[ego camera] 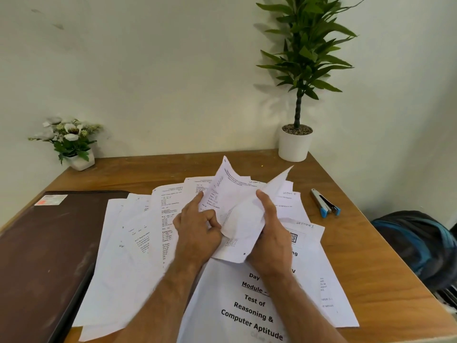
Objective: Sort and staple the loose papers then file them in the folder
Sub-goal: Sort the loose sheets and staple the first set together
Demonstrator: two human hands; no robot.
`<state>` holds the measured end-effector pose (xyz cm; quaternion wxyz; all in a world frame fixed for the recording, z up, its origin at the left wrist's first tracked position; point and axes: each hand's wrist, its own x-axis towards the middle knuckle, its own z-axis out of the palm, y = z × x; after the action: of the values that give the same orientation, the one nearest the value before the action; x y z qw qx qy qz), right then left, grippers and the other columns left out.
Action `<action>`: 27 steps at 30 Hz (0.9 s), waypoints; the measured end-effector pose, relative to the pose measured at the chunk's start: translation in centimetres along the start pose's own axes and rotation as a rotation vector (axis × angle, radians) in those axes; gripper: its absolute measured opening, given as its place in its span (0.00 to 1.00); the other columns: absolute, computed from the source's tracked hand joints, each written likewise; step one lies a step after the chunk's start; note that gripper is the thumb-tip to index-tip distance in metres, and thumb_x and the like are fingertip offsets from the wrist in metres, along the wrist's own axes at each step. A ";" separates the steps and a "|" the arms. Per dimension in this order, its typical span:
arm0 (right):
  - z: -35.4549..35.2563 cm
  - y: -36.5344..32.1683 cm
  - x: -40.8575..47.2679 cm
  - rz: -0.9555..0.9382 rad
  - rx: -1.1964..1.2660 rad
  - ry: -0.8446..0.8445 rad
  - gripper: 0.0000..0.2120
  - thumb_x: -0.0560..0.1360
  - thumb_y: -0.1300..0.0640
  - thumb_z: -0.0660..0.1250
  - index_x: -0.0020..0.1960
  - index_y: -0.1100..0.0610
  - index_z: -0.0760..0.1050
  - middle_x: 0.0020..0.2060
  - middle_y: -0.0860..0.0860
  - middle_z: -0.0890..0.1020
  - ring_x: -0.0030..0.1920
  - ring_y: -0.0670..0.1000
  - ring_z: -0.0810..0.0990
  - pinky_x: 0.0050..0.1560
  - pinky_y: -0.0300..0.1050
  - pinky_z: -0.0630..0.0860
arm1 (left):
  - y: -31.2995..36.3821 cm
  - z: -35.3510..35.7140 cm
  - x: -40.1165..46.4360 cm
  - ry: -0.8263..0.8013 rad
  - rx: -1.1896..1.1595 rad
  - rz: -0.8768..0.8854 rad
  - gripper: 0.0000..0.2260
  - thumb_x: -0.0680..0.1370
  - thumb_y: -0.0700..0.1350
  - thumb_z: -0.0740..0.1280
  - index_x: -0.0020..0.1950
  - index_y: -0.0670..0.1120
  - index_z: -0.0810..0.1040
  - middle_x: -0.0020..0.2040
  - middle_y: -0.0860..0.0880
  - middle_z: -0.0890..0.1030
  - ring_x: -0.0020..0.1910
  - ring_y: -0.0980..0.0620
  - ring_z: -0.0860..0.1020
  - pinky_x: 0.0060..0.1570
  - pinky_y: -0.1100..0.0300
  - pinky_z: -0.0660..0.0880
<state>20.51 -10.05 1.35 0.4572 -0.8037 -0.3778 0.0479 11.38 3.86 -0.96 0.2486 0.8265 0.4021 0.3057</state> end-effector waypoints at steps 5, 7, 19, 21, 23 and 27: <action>0.1 0.6 0.3 0.009 0.024 0.113 0.22 0.67 0.61 0.75 0.51 0.45 0.67 0.39 0.38 0.72 0.39 0.47 0.74 0.36 0.43 0.69 | 0.1 -0.1 0.3 0.057 0.002 0.047 0.14 0.74 0.40 0.71 0.31 0.52 0.71 0.73 0.49 0.75 0.66 0.47 0.74 0.68 0.47 0.62; -0.1 0.6 0.4 0.010 0.015 0.099 0.18 0.69 0.62 0.73 0.49 0.48 0.68 0.40 0.38 0.72 0.39 0.46 0.73 0.36 0.40 0.69 | -0.1 0.0 0.5 0.108 -0.064 0.008 0.13 0.75 0.43 0.69 0.32 0.52 0.72 0.67 0.49 0.79 0.60 0.49 0.78 0.66 0.42 0.71; -1.2 1.1 0.5 0.014 0.060 0.071 0.53 0.68 0.46 0.79 0.69 0.24 0.40 0.53 0.52 0.81 0.47 0.55 0.82 0.46 0.49 0.77 | 1.1 -0.8 -1.9 0.045 -0.260 0.303 0.22 0.77 0.40 0.69 0.67 0.58 0.71 0.53 0.61 0.84 0.53 0.59 0.81 0.54 0.62 0.78; -1.1 0.7 0.6 -0.016 -0.007 0.067 0.51 0.68 0.44 0.78 0.67 0.22 0.39 0.57 0.53 0.81 0.51 0.58 0.82 0.48 0.48 0.75 | 0.9 -1.2 -1.8 0.068 -0.126 0.435 0.15 0.76 0.42 0.68 0.61 0.55 0.81 0.51 0.59 0.85 0.52 0.60 0.80 0.56 0.54 0.76; -0.8 0.6 0.7 -0.057 -0.023 0.079 0.47 0.69 0.47 0.78 0.67 0.23 0.46 0.56 0.51 0.81 0.53 0.58 0.81 0.49 0.46 0.72 | 0.8 -1.8 -1.7 0.048 -0.071 0.493 0.09 0.76 0.45 0.67 0.52 0.54 0.85 0.48 0.58 0.86 0.50 0.59 0.81 0.56 0.51 0.75; 0.0 1.0 0.6 -0.024 0.075 0.119 0.32 0.72 0.56 0.76 0.65 0.32 0.65 0.49 0.44 0.78 0.48 0.53 0.80 0.47 0.43 0.71 | 1.7 -3.5 -1.5 -0.188 -0.382 0.079 0.12 0.82 0.46 0.63 0.51 0.50 0.87 0.47 0.57 0.87 0.50 0.60 0.83 0.55 0.60 0.77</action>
<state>21.50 -9.94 0.74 0.5092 -0.7829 -0.3573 0.0086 9.03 2.21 2.15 0.4250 0.8045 0.2789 0.3073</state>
